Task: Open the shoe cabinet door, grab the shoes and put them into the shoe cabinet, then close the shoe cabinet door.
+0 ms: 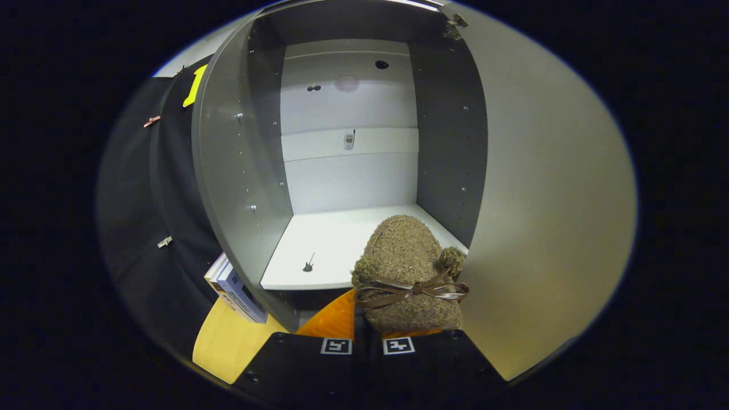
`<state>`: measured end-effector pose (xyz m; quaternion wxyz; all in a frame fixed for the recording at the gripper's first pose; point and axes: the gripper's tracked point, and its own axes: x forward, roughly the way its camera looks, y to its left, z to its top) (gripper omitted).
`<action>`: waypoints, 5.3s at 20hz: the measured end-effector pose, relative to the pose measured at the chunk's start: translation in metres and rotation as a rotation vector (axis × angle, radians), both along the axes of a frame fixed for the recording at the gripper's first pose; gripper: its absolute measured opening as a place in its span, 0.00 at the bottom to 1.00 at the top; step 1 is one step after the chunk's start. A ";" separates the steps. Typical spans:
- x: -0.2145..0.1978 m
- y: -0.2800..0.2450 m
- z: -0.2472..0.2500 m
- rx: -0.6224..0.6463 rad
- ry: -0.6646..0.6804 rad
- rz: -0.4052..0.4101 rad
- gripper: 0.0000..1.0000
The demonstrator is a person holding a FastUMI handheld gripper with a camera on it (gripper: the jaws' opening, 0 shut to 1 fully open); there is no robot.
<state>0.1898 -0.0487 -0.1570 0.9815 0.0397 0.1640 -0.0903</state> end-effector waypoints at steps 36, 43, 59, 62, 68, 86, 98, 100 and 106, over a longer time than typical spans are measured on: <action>0.247 -0.015 -0.029 -0.002 0.134 0.071 0.57; 0.218 -0.012 -0.022 -0.025 0.092 0.051 0.89; 0.060 -0.003 0.077 -0.039 -0.142 -0.003 0.99; 0.015 0.002 0.084 -0.060 -0.154 0.015 0.99; -0.070 -0.010 0.076 -0.048 -0.192 0.009 0.98; -0.309 -0.098 0.058 -0.065 -0.191 -0.347 0.98; -0.350 -0.219 0.069 -0.081 -0.197 -0.404 0.99; -0.344 -0.237 0.079 -0.083 -0.214 -0.361 0.98; -0.296 -0.252 0.081 -0.035 -0.231 -0.125 0.98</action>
